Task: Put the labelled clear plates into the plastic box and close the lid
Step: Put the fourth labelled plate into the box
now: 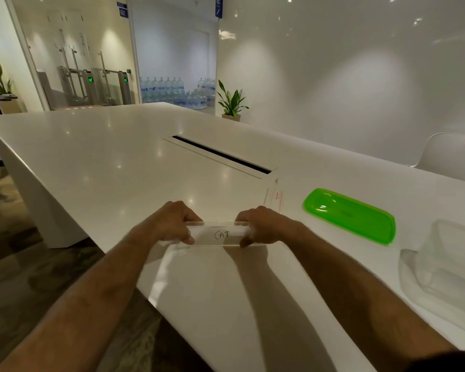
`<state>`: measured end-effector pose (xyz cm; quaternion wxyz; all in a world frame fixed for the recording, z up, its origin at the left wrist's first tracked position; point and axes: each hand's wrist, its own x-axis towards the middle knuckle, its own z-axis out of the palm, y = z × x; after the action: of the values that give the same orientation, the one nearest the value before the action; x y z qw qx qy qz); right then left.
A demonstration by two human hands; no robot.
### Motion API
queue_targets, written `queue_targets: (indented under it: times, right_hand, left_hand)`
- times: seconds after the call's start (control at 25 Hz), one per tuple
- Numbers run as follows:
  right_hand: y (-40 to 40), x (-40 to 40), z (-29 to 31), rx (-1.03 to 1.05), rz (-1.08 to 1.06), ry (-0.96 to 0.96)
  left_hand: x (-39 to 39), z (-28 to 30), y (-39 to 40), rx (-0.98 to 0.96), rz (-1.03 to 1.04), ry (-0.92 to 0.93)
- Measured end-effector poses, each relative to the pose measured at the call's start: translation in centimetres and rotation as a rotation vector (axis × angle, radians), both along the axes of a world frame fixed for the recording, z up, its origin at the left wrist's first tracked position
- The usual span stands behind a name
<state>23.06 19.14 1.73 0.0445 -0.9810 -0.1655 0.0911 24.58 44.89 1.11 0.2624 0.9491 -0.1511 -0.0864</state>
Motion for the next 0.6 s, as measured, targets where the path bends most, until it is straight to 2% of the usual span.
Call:
queue_targets:
  times: [0.32,0.6]
  right_hand:
    - [-4.3,-3.9,1.5,0.003,-0.065,-0.087]
    - [-10.6,-9.1,4.0,-0.002,-0.215,-0.100]
  left_hand:
    - [-0.9,1.8,-3.6,-0.072,-0.132,-0.007]
    - [-1.6,3.2,-10.5,-0.130,-0.306,-0.025]
